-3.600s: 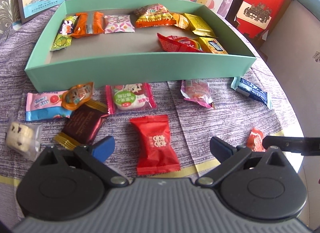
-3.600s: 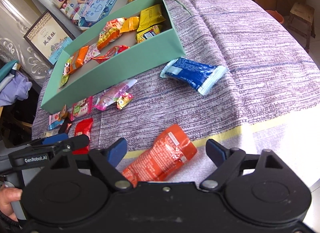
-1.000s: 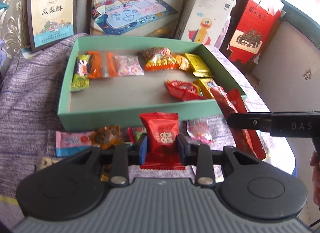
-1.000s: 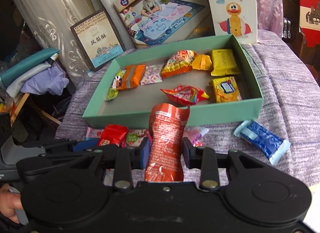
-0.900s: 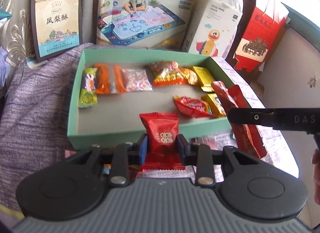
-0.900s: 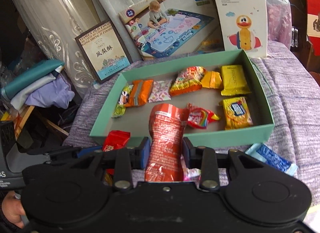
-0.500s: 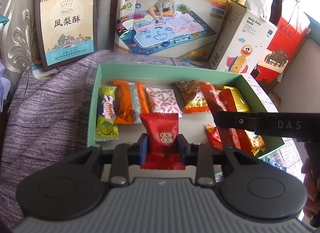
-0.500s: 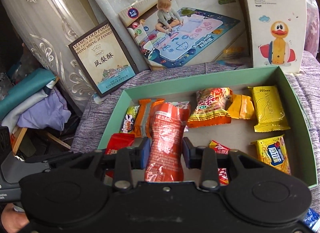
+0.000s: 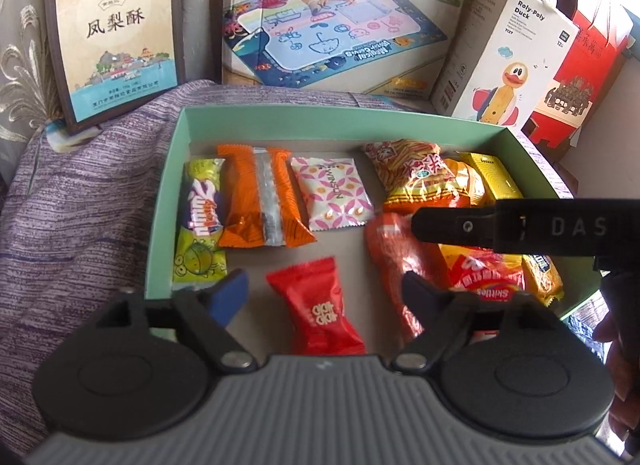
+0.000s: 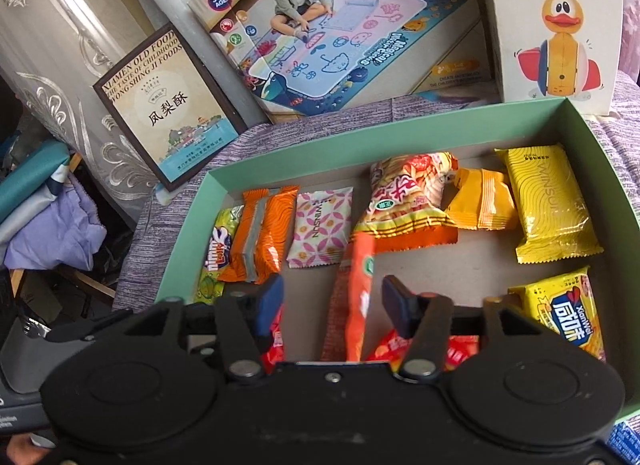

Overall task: Organize snacks
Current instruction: 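Carry the red candy and orange wrapper into the green box and open both grippers, then grasp the brown chocolate bar with the left gripper while the right grasps the pink-white candy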

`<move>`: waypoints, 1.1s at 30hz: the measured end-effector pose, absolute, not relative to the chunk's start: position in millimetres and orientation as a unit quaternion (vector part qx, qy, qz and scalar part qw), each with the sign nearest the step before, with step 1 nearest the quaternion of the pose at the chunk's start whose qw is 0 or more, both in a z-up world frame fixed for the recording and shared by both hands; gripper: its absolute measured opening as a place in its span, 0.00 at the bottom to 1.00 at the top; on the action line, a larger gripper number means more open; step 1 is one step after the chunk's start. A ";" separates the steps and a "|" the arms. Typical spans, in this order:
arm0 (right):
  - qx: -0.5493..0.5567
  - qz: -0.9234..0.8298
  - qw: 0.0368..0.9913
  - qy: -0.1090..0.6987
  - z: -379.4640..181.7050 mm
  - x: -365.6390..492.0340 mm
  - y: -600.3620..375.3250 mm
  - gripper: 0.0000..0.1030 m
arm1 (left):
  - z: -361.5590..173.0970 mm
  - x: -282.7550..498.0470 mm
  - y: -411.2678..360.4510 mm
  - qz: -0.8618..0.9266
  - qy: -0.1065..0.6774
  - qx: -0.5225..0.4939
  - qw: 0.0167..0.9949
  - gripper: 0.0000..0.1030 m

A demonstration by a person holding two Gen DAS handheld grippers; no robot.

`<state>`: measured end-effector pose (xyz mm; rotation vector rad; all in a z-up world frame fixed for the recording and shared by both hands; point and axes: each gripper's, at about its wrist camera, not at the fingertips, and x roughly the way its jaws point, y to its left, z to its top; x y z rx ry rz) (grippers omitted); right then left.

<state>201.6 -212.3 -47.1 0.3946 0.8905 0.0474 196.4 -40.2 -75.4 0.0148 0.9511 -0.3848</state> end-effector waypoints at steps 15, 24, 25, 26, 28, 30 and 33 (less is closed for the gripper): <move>0.159 0.033 0.899 0.406 -10.4 161.9 -197.3 1.00 | -42.3 160.5 -15.0 -0.173 0.436 -0.005 0.883 1.00; 0.153 0.046 0.905 0.394 7.9 123.1 -184.0 1.00 | -35.5 122.0 15.9 -0.165 0.437 0.000 0.884 1.00; 0.153 0.047 0.905 0.393 8.8 118.8 -183.1 1.00 | -36.7 117.6 19.0 -0.165 0.439 0.002 0.883 1.00; 0.153 0.048 0.906 0.393 9.4 114.5 -182.2 1.00 | -39.0 112.2 22.7 -0.164 0.442 0.005 0.882 1.00; 0.152 0.051 0.905 0.394 10.0 105.5 -181.6 1.00 | -44.4 103.2 28.1 -0.161 0.448 0.006 0.879 1.00; 0.152 0.053 0.904 0.396 7.6 97.1 -181.2 1.00 | -52.2 95.4 32.7 -0.160 0.459 0.002 0.874 1.00; 0.153 0.051 0.900 0.405 -0.7 86.0 -183.8 1.00 | -64.8 86.4 34.3 -0.161 0.474 -0.001 0.865 1.00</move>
